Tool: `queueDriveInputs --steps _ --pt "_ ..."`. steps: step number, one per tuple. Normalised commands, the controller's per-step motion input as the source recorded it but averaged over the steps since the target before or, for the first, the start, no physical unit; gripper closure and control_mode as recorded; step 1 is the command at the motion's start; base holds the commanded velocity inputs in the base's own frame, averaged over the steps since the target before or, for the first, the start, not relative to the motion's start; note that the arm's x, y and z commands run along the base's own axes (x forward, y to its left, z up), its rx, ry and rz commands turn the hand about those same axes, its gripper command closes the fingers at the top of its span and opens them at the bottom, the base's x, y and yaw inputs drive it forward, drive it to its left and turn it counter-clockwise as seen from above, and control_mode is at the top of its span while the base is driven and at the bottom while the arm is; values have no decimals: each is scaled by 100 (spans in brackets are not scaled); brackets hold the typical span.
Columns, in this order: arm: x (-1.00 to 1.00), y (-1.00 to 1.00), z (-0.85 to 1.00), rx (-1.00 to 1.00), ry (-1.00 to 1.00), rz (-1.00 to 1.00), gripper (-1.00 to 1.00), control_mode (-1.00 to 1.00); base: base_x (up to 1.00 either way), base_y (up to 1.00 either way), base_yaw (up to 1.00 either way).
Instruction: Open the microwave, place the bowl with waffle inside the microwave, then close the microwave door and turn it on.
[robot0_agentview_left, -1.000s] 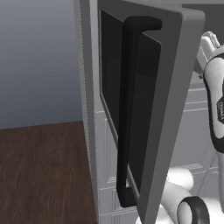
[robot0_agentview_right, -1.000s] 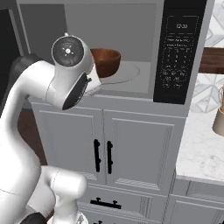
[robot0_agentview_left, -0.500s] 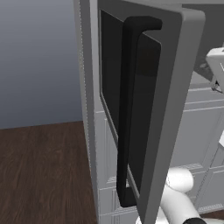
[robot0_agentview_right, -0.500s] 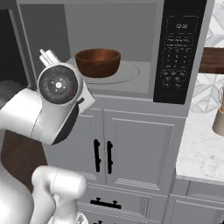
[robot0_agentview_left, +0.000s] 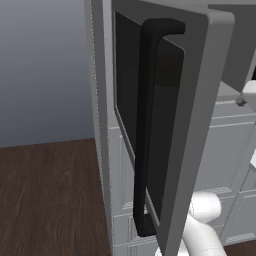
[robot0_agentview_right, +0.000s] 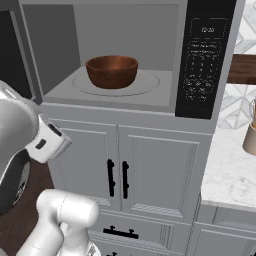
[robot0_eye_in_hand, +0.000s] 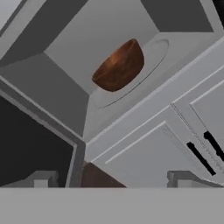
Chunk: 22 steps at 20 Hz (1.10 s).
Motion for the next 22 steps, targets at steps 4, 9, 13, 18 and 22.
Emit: queueDriveInputs --steps 4,9,13,18,22 --pt "-79 36 0 -21 0 0 -100 -100 0 0 0" --pt "-90 52 0 -17 -1 0 -100 -100 0 0 0" --pt "-98 31 -14 -7 -13 -4 -100 -100 0 0 0" --pt "-86 34 -21 -6 -25 -5 -100 -100 0 0 0" --pt "-96 46 5 -16 -46 -10 -100 -100 0 0 0"
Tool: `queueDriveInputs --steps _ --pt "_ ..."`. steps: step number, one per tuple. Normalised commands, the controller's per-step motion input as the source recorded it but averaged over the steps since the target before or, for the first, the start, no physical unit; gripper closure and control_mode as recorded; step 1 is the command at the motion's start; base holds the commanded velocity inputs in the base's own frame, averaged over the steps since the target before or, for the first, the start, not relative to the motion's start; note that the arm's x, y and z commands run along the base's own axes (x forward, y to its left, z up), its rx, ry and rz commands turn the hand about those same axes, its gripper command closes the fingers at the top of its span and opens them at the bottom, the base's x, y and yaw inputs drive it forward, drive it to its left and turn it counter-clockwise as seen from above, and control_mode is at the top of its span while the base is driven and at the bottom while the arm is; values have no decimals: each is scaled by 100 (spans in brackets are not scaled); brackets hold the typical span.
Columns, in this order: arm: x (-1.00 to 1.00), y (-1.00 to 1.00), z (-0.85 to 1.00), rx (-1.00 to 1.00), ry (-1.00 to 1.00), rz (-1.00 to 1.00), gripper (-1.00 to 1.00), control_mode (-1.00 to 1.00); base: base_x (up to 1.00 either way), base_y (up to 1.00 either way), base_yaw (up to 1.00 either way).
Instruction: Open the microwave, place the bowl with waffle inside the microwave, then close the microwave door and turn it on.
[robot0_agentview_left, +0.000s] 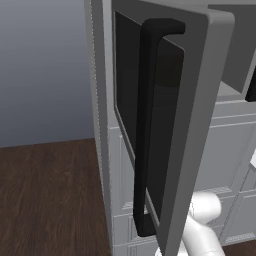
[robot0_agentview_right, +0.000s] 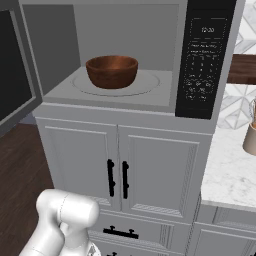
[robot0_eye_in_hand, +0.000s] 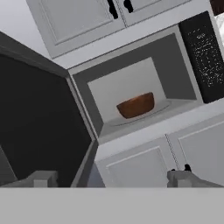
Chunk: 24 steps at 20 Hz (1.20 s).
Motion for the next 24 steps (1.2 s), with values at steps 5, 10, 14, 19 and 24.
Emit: queueDriveInputs --steps 5,10,14,19,24 --pt "-48 81 16 -15 -19 -5 -100 -100 0 0 0" --pt "16 100 3 -38 -12 -29 -100 -100 0 0 0" --pt "42 90 -1 -28 -5 -47 -100 -100 0 0 0" --pt "86 54 -18 -12 -2 -66 -100 -100 0 0 0" --pt "90 3 -14 -11 0 -51 -100 -100 0 0 0"
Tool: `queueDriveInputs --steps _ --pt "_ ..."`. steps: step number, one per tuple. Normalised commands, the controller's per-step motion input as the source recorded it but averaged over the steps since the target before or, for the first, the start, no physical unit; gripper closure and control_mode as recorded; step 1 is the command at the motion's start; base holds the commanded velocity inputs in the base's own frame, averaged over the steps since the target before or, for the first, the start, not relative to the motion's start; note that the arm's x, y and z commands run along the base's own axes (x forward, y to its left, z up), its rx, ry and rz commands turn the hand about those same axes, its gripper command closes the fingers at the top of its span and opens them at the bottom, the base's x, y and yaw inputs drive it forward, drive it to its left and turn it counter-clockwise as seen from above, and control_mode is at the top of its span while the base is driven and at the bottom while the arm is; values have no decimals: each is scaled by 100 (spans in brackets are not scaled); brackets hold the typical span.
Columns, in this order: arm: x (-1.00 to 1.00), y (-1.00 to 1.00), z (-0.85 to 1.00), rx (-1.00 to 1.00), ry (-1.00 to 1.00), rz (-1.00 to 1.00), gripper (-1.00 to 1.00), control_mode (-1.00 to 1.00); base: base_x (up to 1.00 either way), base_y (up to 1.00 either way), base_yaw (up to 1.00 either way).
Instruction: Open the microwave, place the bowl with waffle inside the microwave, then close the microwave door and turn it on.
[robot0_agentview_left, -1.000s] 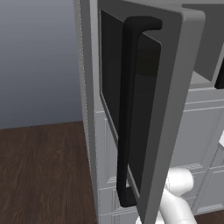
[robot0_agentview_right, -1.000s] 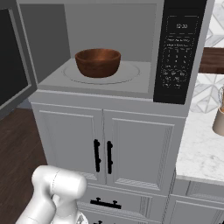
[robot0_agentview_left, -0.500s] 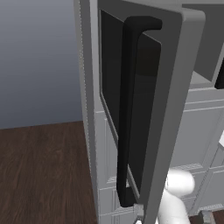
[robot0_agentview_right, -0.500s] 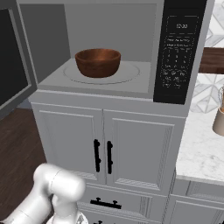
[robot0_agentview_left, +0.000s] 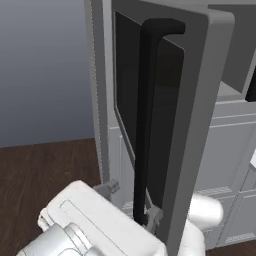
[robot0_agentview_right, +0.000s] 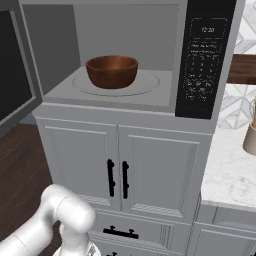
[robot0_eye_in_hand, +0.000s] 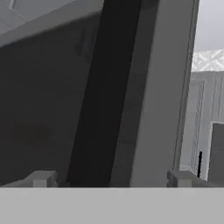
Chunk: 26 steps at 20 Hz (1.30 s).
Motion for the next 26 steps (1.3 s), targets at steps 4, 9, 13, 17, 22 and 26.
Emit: queueDriveInputs --steps 4,9,13,17,22,26 --pt "99 -8 -20 -5 0 -40 -100 -100 0 0 0" --pt "73 -33 -18 -10 0 -33 -100 -100 0 0 0" --pt "60 -67 -25 -9 0 -26 -100 -100 0 0 0" --pt "40 -96 -20 -3 0 -19 -100 -100 0 0 0" --pt "16 -94 -2 -3 0 -4 -100 -100 0 0 0" --pt "15 -62 2 -2 0 9 -100 -100 0 0 0"
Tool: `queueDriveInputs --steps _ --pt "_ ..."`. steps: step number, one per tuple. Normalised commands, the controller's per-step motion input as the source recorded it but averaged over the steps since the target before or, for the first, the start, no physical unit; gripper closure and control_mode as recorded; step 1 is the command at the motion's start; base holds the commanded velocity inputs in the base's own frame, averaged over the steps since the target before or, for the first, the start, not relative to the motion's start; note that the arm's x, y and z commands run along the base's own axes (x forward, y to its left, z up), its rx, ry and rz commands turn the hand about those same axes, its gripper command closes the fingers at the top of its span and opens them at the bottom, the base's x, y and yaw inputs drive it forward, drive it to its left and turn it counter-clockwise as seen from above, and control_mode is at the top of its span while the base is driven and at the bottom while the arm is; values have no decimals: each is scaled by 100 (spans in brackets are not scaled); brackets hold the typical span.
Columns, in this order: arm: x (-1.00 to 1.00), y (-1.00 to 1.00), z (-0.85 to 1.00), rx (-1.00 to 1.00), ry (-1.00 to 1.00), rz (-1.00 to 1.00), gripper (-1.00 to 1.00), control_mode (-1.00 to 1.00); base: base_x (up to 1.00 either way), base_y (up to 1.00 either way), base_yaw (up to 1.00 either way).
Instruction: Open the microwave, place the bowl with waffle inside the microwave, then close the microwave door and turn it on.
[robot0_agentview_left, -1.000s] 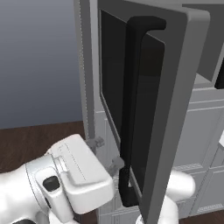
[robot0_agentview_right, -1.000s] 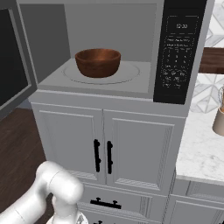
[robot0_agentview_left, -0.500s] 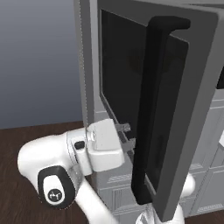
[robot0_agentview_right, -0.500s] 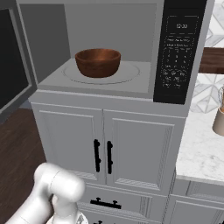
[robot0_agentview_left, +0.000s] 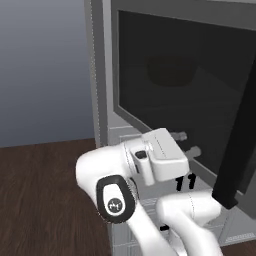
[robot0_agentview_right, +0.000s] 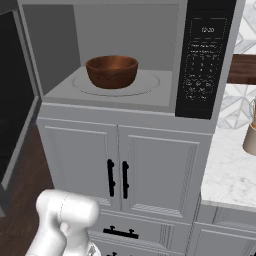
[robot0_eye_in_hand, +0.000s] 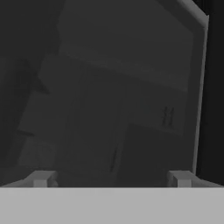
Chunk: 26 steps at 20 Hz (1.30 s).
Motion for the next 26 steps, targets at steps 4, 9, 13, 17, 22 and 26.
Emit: queueDriveInputs --steps 4,9,13,17,22,26 --pt "69 -31 13 6 -10 35 -100 -100 0 0 0" --pt "81 -47 30 2 -1 34 -100 -100 0 0 0" --pt "83 -48 16 0 3 22 -100 -100 0 0 0" --pt "86 -54 2 6 7 28 -100 -100 0 0 0" --pt "55 -54 12 13 0 24 -100 -100 0 0 0" --pt "60 -39 17 13 2 20 -100 -100 0 0 0"
